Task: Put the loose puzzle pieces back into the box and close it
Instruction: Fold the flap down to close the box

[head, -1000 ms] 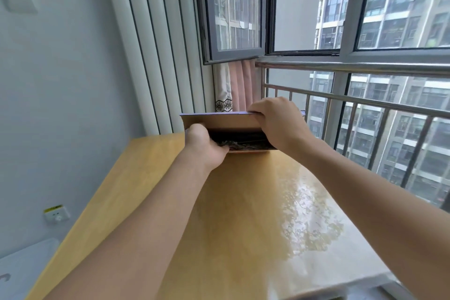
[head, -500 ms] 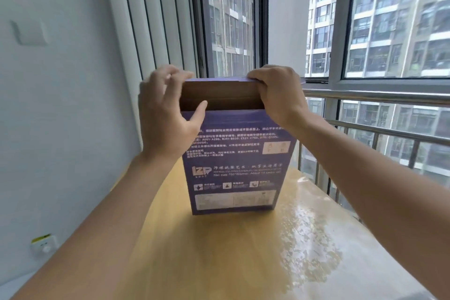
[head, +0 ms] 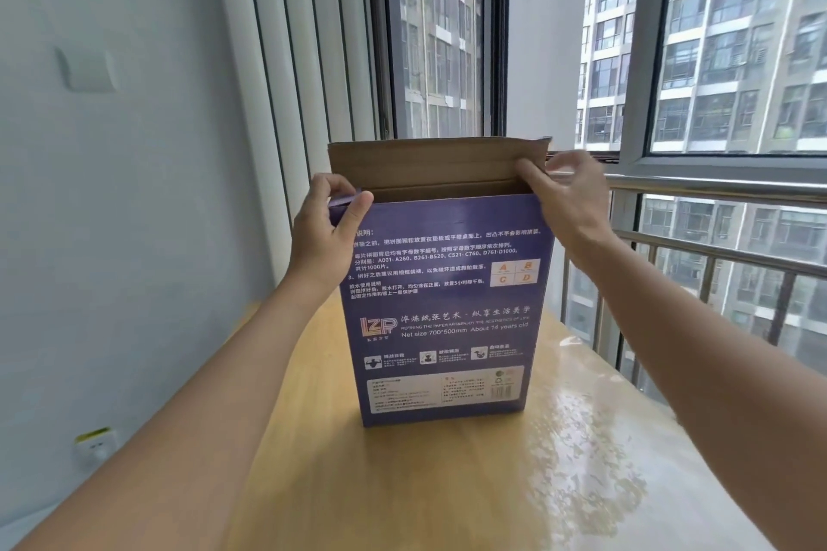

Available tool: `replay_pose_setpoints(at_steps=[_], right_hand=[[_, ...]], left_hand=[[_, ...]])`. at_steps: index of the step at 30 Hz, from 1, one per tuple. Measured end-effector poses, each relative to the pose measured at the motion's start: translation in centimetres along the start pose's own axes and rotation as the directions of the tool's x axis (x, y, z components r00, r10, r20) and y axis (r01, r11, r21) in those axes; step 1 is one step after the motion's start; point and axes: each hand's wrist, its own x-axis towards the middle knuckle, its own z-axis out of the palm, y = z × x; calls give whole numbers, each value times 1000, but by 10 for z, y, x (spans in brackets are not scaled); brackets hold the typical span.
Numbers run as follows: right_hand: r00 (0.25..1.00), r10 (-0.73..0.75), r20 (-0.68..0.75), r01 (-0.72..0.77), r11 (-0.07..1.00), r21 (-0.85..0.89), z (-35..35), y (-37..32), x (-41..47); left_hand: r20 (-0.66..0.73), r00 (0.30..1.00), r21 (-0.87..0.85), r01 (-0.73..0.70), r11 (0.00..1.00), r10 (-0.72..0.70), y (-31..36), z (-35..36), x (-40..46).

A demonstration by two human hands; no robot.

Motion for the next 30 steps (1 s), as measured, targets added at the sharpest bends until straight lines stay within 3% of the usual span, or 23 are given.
replay_pose_setpoints(at_steps=[2, 6, 11, 13, 17, 22, 30], right_hand=[[972, 162, 170, -213, 913, 349, -5, 6, -2], [919, 179, 351, -345, 797, 496, -4, 5, -6], [940, 187, 285, -308, 826, 473, 0, 4, -8], [927, 159, 339, -317, 814, 486, 1, 4, -7], [907, 48, 418, -306, 758, 576, 3, -3, -8], [925, 0, 379, -259, 729, 634, 4, 0, -14], [921, -97, 378, -104, 872, 479, -7, 12, -13]], left_hand=[[8, 1000, -37, 24, 999, -23, -3, 2, 0], [-17, 995, -131, 92, 987, -95, -9, 6, 0], [-94, 996, -121, -11, 993, 0, -5, 5, 3], [-79, 996, -118, 21, 993, -30, -6, 2, 5], [19, 975, -351, 214, 912, -222, -12, -8, 15], [12, 990, -348, 136, 928, -141, -17, -10, 14], [36, 998, -250, 67, 966, -60, -15, -11, 2]])
